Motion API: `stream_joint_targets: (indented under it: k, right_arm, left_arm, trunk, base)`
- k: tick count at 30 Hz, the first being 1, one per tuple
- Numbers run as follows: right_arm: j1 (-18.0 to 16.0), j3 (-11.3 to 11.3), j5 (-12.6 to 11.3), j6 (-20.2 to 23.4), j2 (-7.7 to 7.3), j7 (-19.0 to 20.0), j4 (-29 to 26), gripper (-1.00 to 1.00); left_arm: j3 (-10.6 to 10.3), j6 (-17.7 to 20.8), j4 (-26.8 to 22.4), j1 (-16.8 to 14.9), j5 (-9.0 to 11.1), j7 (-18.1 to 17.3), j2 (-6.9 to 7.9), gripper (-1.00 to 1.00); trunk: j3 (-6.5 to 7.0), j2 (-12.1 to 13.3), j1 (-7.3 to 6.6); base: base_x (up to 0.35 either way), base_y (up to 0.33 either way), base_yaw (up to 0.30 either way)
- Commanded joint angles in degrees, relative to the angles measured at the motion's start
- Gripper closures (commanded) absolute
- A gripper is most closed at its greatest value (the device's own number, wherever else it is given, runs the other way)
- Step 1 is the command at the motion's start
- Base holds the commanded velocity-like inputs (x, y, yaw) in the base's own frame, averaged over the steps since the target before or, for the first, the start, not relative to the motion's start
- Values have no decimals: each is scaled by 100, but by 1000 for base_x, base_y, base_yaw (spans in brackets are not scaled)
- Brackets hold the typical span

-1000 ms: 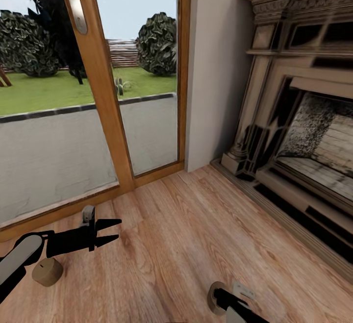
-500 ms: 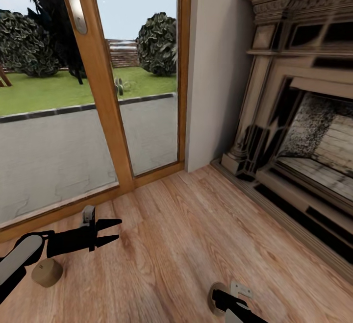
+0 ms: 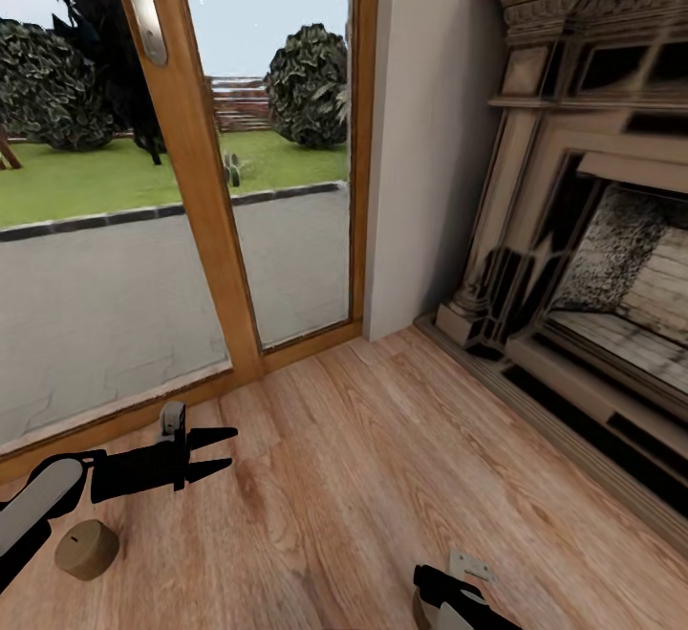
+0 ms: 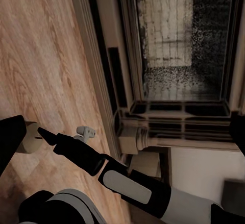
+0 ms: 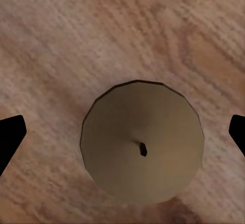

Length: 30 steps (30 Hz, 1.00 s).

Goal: Place each of the two pumpkins and all three candles from the living room inside a cabinet in the living room (use any cabinet), then make sure every cabinet is closed, and position the cauldron so it is next to a table in the living room.

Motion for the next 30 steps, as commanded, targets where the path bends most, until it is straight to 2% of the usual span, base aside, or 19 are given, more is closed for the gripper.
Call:
stream_joint_targets:
  k: [1,13,30]
  right_arm:
    - [-3,49,-60,-24,0,-20,-1,-100]
    - [-3,48,-63,-46,0,-29,7,-100]
    - [-3,49,-50,-66,0,-31,8,-100]
  left_arm:
    - [-11,1,4,-5,-30,-48,5,-100]
    - [-11,1,-10,-5,-29,-54,5,-100]
    - [-19,6,-22,-5,-13,-63,-3,-100]
  trunk:
    - [-5,-2,-1]
    - [-5,-2,-1]
    - [-381,-25,43]
  base:
    - [9,5,0]
    - [1,1,0]
    - [0,0,0]
